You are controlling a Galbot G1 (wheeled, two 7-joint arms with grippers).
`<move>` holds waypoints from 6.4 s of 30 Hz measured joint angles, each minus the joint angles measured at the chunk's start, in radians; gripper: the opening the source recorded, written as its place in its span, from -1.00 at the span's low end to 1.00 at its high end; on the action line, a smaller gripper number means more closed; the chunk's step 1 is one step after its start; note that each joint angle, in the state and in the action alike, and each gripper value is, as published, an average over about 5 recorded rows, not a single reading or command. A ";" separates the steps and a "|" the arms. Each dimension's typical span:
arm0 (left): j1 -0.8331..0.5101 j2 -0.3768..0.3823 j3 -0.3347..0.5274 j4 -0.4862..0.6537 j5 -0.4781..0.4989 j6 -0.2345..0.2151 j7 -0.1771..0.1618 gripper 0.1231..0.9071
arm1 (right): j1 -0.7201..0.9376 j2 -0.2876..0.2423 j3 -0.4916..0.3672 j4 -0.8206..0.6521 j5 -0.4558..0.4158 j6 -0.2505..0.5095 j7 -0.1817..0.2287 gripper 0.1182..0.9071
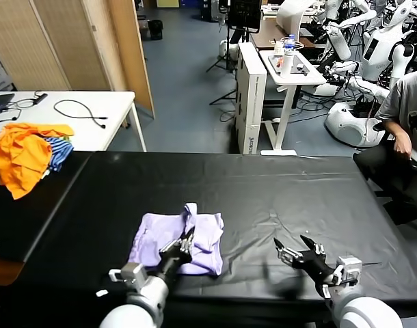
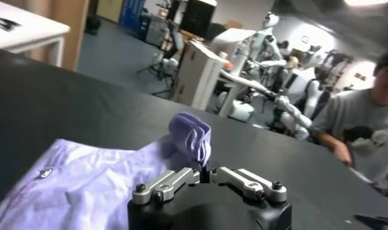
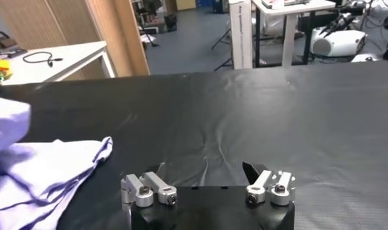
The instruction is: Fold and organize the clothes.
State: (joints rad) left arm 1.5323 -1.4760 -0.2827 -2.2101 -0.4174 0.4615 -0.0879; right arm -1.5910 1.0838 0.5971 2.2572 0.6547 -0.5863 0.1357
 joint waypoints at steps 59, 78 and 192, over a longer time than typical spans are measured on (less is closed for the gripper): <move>-0.001 0.067 -0.322 0.166 0.042 -0.181 0.123 1.00 | 0.315 -0.053 -0.424 -0.142 -0.118 0.119 -0.053 1.00; 0.048 0.023 -0.340 0.200 -0.031 -0.208 0.147 0.96 | 0.272 -0.068 -0.300 -0.063 -0.075 0.116 -0.053 1.00; 0.048 0.043 -0.092 -0.018 0.267 -0.254 0.059 1.00 | 0.233 0.003 -0.447 -0.120 0.150 -0.069 0.055 -0.87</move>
State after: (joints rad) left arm 1.5804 -1.4333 -0.3742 -2.2280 -0.1504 0.2079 -0.0286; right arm -1.3576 1.0872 0.1506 2.1377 0.8051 -0.6550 0.1903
